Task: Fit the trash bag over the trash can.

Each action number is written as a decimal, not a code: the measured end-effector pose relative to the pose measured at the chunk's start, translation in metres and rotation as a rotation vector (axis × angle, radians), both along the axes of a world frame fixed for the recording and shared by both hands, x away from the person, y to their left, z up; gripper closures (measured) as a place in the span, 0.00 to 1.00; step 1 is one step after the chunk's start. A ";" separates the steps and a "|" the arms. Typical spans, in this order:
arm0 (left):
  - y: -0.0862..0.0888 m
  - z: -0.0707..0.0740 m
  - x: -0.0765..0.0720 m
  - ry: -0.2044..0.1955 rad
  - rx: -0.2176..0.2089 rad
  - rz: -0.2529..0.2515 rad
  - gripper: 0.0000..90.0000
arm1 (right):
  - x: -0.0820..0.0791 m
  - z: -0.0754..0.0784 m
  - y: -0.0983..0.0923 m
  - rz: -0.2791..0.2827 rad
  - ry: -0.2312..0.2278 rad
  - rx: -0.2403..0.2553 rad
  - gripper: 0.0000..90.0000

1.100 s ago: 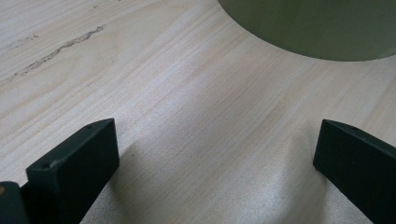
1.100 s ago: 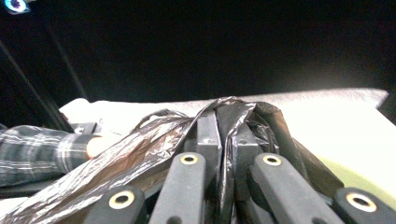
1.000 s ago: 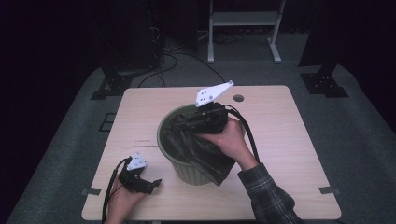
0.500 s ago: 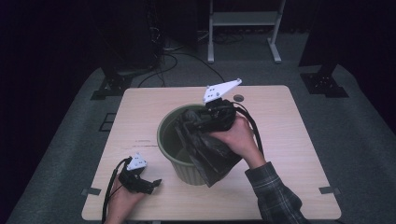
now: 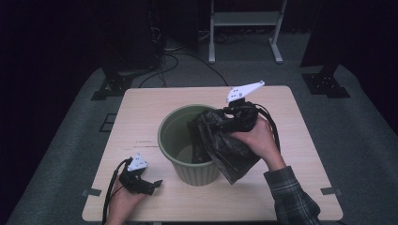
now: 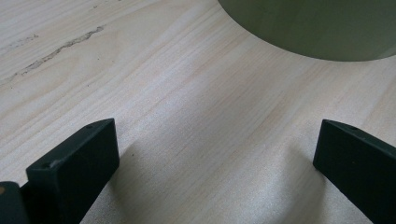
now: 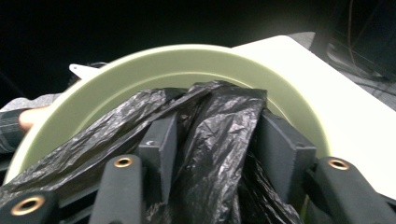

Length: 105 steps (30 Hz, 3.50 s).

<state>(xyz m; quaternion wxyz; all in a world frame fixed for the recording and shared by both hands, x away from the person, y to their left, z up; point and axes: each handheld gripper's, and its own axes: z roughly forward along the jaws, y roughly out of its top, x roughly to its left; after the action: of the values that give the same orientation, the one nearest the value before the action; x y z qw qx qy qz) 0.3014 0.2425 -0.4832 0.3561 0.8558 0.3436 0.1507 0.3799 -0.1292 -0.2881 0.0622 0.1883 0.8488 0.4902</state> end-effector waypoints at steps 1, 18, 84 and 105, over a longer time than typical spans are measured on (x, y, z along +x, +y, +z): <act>0.000 0.000 0.000 0.000 0.000 0.000 0.00 | 0.000 -0.001 -0.002 -0.011 -0.004 -0.004 0.49; 0.007 0.031 -0.003 0.020 -0.108 -0.059 0.00 | 0.007 -0.011 -0.020 -0.043 0.016 0.020 0.55; -0.098 0.196 0.068 -0.082 -0.112 -0.494 0.35 | 0.009 -0.001 0.009 0.218 0.099 0.087 0.97; -0.082 0.193 0.068 0.011 -0.100 -0.445 0.99 | 0.007 -0.006 -0.024 0.121 0.080 0.075 0.67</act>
<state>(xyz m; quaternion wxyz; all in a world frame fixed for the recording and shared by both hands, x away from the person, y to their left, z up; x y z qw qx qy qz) 0.3690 0.1609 -0.2902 0.4205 0.8927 0.1551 0.0466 0.3870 -0.1534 -0.2937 -0.0086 0.1581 0.8413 0.5168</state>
